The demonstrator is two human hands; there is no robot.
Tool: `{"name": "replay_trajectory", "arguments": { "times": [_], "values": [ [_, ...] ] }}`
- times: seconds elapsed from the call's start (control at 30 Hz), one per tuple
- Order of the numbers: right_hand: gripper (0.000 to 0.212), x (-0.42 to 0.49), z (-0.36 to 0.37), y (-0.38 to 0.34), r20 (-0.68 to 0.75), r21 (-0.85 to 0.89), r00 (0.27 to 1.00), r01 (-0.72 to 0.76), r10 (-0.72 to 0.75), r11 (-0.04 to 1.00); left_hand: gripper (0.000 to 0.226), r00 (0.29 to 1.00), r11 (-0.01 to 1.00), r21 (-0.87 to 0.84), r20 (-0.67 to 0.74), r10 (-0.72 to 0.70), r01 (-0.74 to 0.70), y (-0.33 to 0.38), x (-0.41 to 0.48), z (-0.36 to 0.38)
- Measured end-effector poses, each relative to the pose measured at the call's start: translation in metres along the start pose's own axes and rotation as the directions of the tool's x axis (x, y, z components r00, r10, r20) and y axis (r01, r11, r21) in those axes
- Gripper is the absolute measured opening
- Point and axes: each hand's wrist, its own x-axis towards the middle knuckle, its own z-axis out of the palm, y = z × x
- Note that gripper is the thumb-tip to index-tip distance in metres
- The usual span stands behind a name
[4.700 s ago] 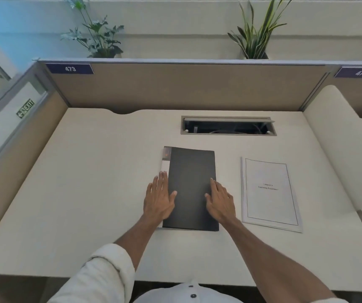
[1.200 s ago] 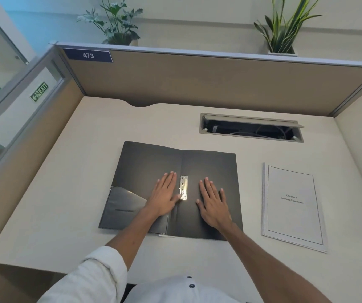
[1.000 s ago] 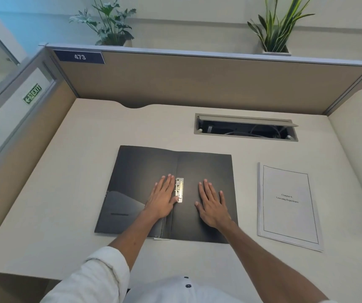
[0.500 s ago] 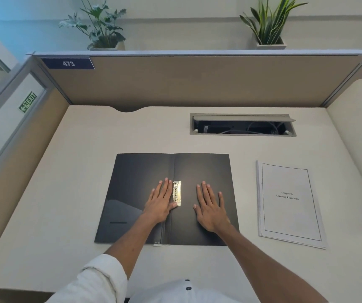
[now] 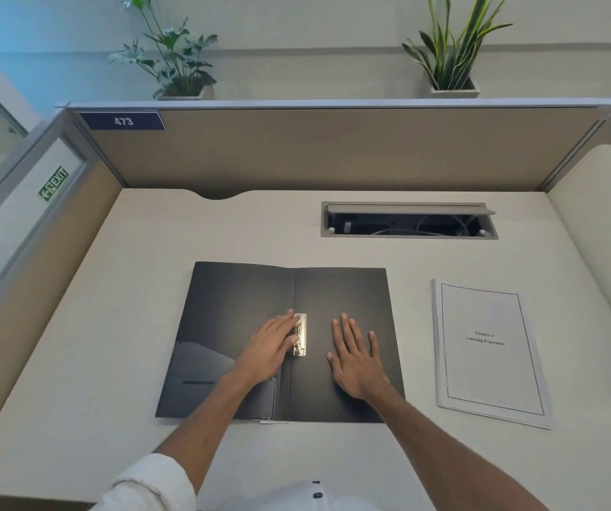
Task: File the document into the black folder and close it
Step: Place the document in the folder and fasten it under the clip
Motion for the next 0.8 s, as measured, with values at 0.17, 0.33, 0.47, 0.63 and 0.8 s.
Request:
{"name": "replay_trajectory", "arguments": {
  "times": [0.17,0.33,0.47,0.63,0.8],
  "values": [
    [0.071,-0.001,0.0,0.0,-0.004,0.006,1.0,-0.003,0.003,1.0,0.044,0.991,0.996,0.036,-0.097,0.087,-0.084,0.002,-0.01,0.012],
    [0.07,0.0,0.0,0.001,-0.005,0.009,1.0,-0.003,0.003,1.0,0.038,0.971,0.998,0.001,-0.232,0.055,-0.057,0.01,-0.003,0.003],
    [0.071,0.002,0.001,0.002,-0.007,0.008,1.0,0.001,-0.001,1.0,0.029,0.955,0.987,-0.162,-0.291,-0.059,0.011,0.022,0.018,-0.017],
    [0.071,0.005,0.006,0.005,-0.026,0.006,1.0,0.004,-0.004,1.0,0.017,0.961,0.983,-0.175,-0.257,-0.103,0.059,0.024,0.038,-0.029],
    [0.071,0.006,0.009,0.005,-0.045,0.0,0.999,0.007,-0.007,1.0,0.022,0.981,0.995,0.091,-0.191,-0.016,0.034,0.018,0.049,-0.027]
  ]
}}
